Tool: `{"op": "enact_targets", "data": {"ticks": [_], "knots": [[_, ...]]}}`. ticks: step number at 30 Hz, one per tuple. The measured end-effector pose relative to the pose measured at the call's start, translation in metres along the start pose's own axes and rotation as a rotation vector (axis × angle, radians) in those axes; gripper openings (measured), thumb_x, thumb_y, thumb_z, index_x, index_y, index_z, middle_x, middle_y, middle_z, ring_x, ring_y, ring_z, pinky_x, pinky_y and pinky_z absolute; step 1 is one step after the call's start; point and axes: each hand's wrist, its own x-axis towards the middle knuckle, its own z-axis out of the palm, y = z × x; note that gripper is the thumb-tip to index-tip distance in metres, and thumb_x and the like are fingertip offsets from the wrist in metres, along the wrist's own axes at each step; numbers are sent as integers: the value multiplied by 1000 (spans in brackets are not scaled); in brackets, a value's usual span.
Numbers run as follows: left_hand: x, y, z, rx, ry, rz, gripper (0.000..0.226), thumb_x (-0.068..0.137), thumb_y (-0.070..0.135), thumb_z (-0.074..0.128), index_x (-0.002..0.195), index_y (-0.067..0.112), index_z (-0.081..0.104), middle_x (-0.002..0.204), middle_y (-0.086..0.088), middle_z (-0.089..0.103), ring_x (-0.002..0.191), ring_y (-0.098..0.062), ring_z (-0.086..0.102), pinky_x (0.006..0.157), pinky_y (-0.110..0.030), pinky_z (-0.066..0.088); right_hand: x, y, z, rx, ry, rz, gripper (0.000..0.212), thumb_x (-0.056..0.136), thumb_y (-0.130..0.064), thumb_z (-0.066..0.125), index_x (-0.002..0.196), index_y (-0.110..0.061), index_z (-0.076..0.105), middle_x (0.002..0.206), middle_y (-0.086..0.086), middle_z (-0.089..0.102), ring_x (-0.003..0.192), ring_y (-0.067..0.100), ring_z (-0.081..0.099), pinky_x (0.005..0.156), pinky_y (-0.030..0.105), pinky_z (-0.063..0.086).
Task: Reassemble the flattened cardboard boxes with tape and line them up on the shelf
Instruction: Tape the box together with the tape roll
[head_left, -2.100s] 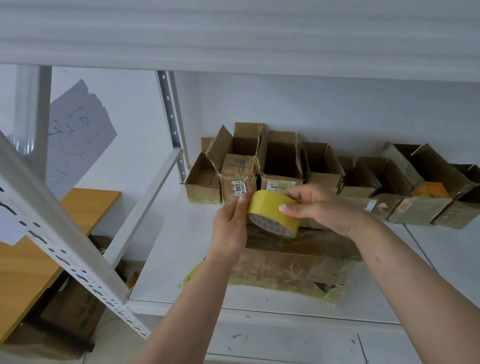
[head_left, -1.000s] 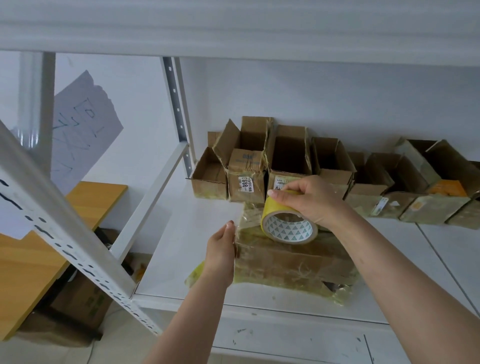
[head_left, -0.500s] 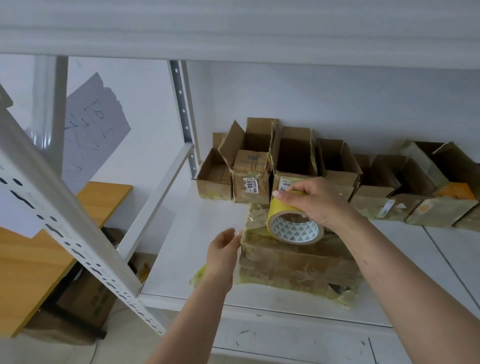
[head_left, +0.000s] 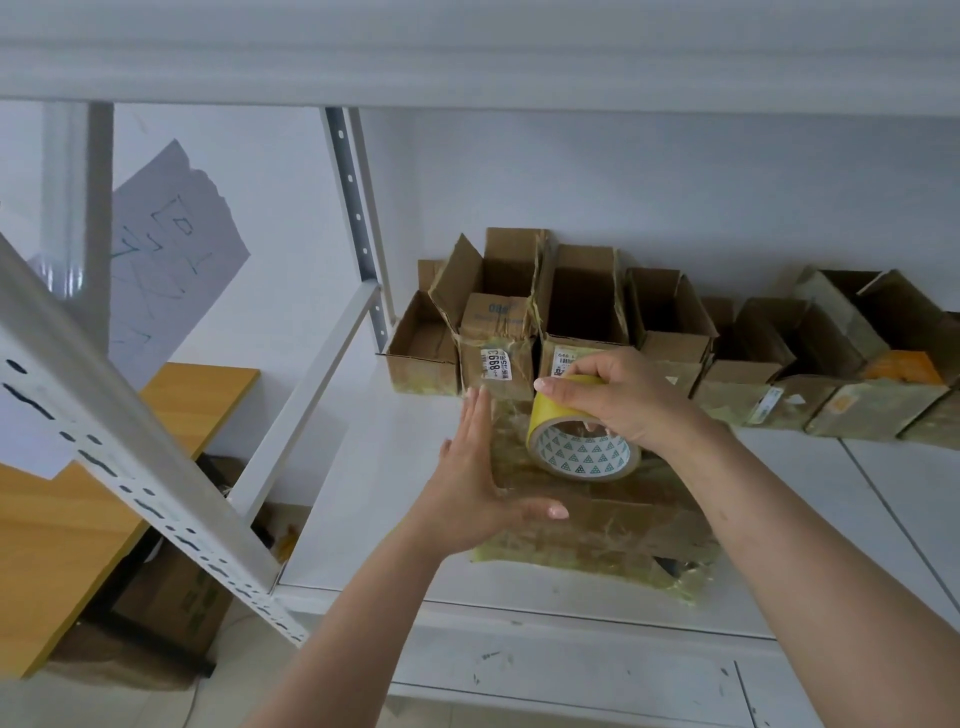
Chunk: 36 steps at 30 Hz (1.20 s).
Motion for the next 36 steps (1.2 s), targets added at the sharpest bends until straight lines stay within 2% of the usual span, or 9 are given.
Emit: {"op": "enact_targets", "data": {"ticks": [2,6,10,13,16,23,29,33,36], "knots": [[12,8,-2,267,7,95,145,50,86,64,155,24,-15,163,8,-17,145,-5,-24,118,-44,-10,0,1,1,-13,-12,-11,47,70,-68,64,78,-23,69,57,-15,66,47,-1,60,41,11,40],[21,15,3,450,-81,105,138,59,77,69,156,20,-11,164,5,-11,145,-7,-22,122,-50,-2,-1,4,-6,64,-52,-39,76,59,-86,55,86,-17,72,57,-4,66,49,4,61,51,15,47],[20,14,2,485,-85,102,134,60,76,66,157,18,-6,164,6,-10,148,-11,-20,123,-48,6,-12,33,-17,369,-243,-52,63,69,-79,61,58,-17,67,58,5,64,68,20,67,82,28,48],[20,15,3,524,-96,85,134,60,80,61,156,18,-9,164,6,-12,147,-10,-22,123,-46,7,-19,43,-19,601,-251,1,42,70,-58,74,71,-17,77,79,11,73,84,25,69,83,33,55],[20,15,3,579,-112,79,132,60,85,52,156,19,-12,163,6,-15,146,-9,-24,123,-46,6,-17,30,-27,396,-172,8,30,70,-52,64,79,-27,78,79,-3,75,78,11,70,83,35,51],[21,11,4,673,-121,79,135,55,94,30,154,15,-17,162,2,-18,146,-11,-24,123,-46,4,-22,16,-84,-150,-66,13,41,61,-61,71,65,-20,74,50,-8,62,46,2,59,43,12,41],[21,22,1,775,-196,31,132,60,93,31,152,13,-20,161,-1,-23,145,-15,-26,120,-52,-4,-22,26,-85,-271,-1,89,78,60,-74,66,67,3,59,51,1,41,48,13,45,48,20,36],[34,48,6,897,-161,84,148,43,102,14,151,7,-20,159,-8,-23,144,-23,-29,111,-51,-21,-23,27,-83,-262,-1,91,68,59,-83,58,54,-17,43,45,-9,26,40,11,33,49,23,30],[43,65,32,845,-193,173,146,50,100,25,150,6,-23,160,-11,-24,143,-25,-30,113,-46,-20,-19,30,-79,-269,28,61,67,69,-81,55,48,-23,32,40,-10,25,33,7,32,46,23,30]]}}
